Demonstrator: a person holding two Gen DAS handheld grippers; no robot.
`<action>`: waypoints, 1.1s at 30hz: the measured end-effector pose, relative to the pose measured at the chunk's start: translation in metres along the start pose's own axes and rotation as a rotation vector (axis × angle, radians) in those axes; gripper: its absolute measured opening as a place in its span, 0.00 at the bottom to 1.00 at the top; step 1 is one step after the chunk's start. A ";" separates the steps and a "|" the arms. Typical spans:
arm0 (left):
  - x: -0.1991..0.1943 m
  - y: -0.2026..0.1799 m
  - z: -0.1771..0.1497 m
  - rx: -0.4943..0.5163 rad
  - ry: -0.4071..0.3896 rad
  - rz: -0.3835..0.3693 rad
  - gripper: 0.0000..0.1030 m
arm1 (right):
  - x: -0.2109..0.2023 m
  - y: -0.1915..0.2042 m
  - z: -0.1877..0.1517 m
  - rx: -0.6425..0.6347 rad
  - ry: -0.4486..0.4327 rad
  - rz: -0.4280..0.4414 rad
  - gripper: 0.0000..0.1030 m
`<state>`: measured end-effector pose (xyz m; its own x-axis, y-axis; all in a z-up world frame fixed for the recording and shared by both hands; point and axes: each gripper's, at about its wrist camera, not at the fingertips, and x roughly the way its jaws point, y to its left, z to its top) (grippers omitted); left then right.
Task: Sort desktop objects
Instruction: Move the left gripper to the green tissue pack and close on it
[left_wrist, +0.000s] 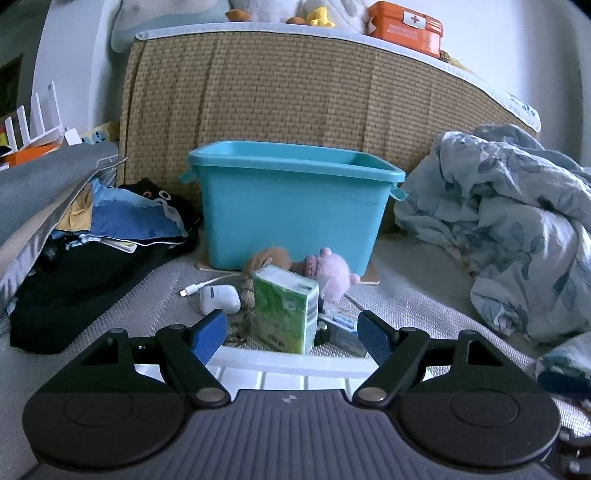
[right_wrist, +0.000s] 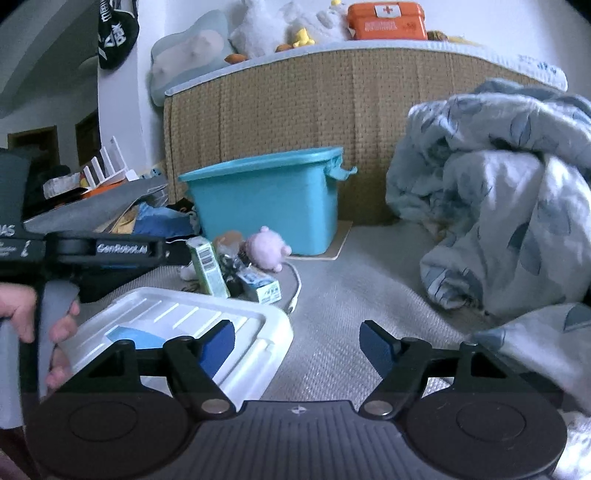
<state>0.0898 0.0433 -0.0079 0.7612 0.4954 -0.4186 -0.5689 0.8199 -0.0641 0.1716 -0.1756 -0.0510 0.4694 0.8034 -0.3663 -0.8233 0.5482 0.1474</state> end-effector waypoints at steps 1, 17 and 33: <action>0.003 0.000 0.001 0.004 0.003 0.002 0.78 | 0.000 -0.001 0.000 0.005 0.003 0.002 0.77; 0.047 0.000 0.013 0.010 0.050 -0.004 0.81 | 0.005 -0.001 -0.004 0.010 0.026 0.044 0.77; 0.070 0.005 0.022 -0.029 0.071 -0.002 0.79 | 0.008 -0.002 -0.005 0.007 0.034 0.036 0.77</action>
<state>0.1475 0.0886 -0.0176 0.7389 0.4714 -0.4816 -0.5772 0.8115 -0.0912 0.1751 -0.1715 -0.0585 0.4282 0.8142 -0.3921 -0.8371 0.5208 0.1672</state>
